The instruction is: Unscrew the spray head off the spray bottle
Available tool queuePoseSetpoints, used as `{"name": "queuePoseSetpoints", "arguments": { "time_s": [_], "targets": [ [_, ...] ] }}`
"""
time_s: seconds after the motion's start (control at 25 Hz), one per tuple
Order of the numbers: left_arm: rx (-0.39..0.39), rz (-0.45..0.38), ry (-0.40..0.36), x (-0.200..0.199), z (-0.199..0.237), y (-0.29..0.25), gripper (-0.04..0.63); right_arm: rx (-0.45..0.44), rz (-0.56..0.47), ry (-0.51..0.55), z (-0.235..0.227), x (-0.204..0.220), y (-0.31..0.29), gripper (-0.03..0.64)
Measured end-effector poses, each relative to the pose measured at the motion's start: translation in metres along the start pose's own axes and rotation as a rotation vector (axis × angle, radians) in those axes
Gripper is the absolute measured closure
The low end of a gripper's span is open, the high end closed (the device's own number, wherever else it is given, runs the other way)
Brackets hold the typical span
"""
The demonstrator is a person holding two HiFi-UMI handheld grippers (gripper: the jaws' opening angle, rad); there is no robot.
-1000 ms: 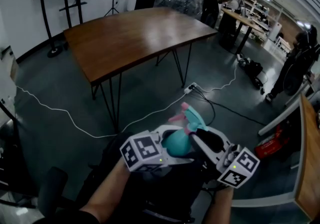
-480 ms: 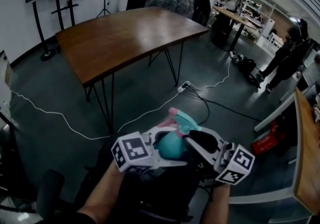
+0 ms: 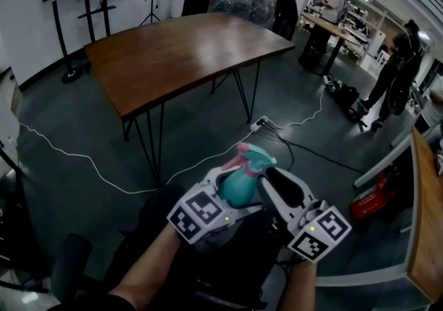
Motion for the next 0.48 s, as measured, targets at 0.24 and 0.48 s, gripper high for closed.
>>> {"name": "queuePoseSetpoints", "arguments": {
  "time_s": [0.24, 0.48],
  "targets": [
    [-0.057, 0.048, -0.062, 0.003, -0.003, -0.004, 0.167, 0.064, 0.034, 0.028, 0.008, 0.002, -0.012, 0.488],
    [-0.003, 0.048, -0.064, 0.003, -0.009, -0.005, 0.167, 0.053, 0.044, 0.032, 0.005, 0.002, -0.007, 0.483]
  ]
}}
Point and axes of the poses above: the fingertips, and each gripper's own axes: y backward along the fingers, z to its left, x out of its underside, the point moved 7 cm from there along y, backward along the fingers
